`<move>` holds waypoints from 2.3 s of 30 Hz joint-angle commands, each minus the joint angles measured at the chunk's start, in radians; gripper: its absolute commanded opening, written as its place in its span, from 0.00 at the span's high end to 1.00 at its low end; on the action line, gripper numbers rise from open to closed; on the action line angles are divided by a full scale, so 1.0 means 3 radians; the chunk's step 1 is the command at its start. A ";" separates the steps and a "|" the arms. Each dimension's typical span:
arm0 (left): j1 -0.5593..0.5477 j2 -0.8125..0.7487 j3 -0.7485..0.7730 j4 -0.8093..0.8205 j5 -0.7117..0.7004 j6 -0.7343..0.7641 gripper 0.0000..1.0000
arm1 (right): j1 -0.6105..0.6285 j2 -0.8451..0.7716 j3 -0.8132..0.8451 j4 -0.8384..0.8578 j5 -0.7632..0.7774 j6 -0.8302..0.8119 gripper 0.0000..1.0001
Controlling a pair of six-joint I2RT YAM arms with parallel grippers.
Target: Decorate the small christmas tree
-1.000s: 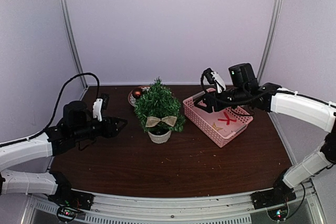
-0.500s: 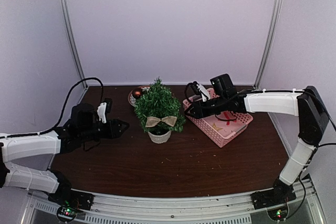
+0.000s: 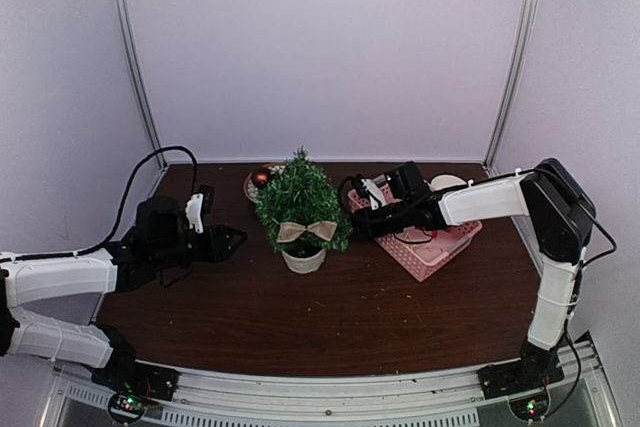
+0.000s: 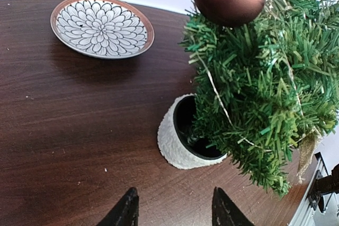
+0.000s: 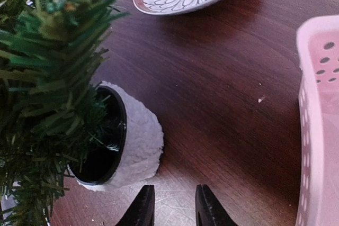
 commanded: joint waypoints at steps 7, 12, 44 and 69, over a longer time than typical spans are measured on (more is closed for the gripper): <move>0.0029 0.0005 -0.0033 0.0180 -0.0075 -0.0004 0.53 | 0.0154 0.0248 0.0139 0.0482 -0.0136 0.0223 0.72; 0.0030 0.0012 -0.0038 0.0180 -0.0080 0.0007 0.53 | 0.0191 0.0330 0.0130 0.0581 -0.0186 0.0291 0.73; 0.0054 0.0223 0.0013 0.0300 0.0001 0.0040 0.56 | 0.0175 -0.0185 -0.0869 0.1265 0.0282 0.0690 0.77; 0.0070 0.0218 -0.0036 0.0321 -0.0015 0.0035 0.56 | 0.0216 -0.0082 -0.0765 0.1699 0.0478 0.1056 0.73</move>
